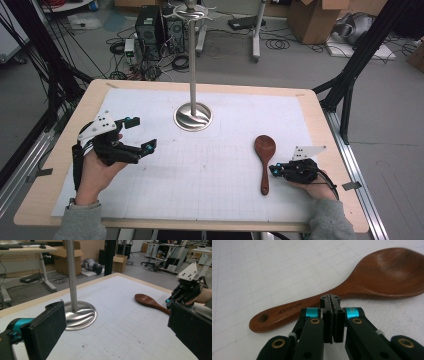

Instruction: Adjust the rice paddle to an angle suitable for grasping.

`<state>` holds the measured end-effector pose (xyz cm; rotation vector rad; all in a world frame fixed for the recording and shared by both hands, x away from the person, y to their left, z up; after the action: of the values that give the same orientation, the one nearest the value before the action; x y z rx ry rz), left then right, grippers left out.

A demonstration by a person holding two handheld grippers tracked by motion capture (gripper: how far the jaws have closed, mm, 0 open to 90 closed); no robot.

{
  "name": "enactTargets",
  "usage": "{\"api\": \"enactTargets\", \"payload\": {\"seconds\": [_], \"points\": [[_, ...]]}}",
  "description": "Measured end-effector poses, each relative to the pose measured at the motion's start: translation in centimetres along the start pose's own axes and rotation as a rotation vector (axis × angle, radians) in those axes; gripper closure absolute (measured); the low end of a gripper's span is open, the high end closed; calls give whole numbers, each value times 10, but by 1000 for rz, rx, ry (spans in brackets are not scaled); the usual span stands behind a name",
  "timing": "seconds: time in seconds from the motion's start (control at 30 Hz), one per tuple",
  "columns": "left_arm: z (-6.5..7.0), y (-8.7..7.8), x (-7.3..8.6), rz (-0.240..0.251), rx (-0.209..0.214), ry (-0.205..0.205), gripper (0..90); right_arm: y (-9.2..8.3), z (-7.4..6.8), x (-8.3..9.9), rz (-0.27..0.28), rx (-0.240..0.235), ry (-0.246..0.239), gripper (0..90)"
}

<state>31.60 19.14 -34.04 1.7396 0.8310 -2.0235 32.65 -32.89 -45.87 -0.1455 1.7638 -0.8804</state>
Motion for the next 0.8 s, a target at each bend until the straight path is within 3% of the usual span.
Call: {"api": "enactTargets", "payload": {"seconds": [0.27,0.43,0.8], "points": [[0,0,0,2,0,-2,22,4,-4,0,-37,-29,-37,894],[0,-1,0,-1,-2,-5,22,5,-5,-1,-42,-38,-13,896],[2,0,2,1,9,3,23,16,-10,-9,-51,-45,-21,895]]}}
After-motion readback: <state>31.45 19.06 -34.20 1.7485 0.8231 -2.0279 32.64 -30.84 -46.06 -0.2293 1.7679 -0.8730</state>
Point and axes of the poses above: each handheld gripper's, and its own axes: y roughly forward along the jaws, x roughly out of its underside, z roughly to its right, the point moved 2 cm from there along y, roughly forward along the jaws, and after that the axes turned 1 degree about -z, right-handed, at the moved point
